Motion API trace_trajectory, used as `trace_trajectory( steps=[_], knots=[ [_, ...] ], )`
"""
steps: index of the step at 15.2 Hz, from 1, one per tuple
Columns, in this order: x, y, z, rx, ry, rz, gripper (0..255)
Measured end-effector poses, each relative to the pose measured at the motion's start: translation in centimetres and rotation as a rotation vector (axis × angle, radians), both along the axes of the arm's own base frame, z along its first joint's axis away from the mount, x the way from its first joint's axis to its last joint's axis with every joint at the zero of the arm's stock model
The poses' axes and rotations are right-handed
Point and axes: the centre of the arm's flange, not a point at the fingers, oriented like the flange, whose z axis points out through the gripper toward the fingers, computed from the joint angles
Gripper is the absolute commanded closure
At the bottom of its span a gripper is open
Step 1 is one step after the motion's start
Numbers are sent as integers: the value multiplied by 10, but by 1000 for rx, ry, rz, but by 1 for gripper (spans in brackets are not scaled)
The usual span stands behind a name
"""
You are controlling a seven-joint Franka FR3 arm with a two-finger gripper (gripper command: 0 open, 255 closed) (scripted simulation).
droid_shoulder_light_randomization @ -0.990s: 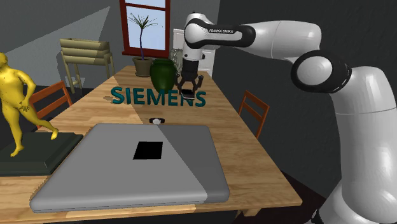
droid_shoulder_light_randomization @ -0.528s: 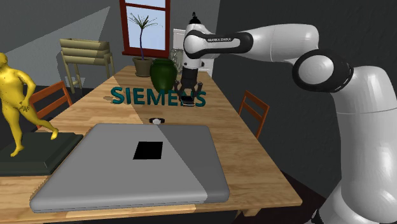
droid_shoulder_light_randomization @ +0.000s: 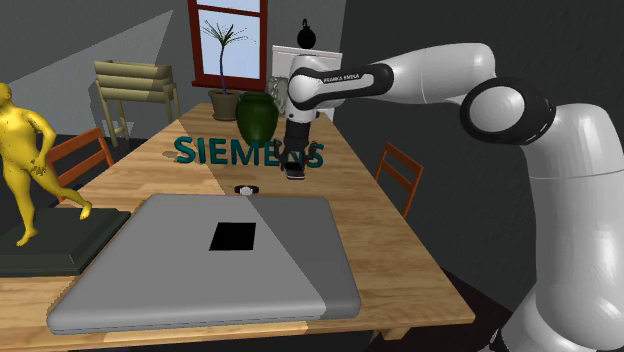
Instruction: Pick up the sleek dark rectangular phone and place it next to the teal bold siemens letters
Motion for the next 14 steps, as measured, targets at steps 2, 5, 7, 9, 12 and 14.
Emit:
trace_trajectory(
  steps=[2, 5, 7, 9, 12, 14],
  knots=[
    [0, 0, -10, 0, 0, 0, 255],
    [1, 2, -25, 0, 0, 0, 255],
    [0, 2, -36, 0, 0, 0, 255],
    [2, 1, -47, 0, 0, 0, 255],
    [0, 1, -53, 0, 0, 0, 255],
    [0, 1, -54, 0, 0, 0, 255]
  ],
)
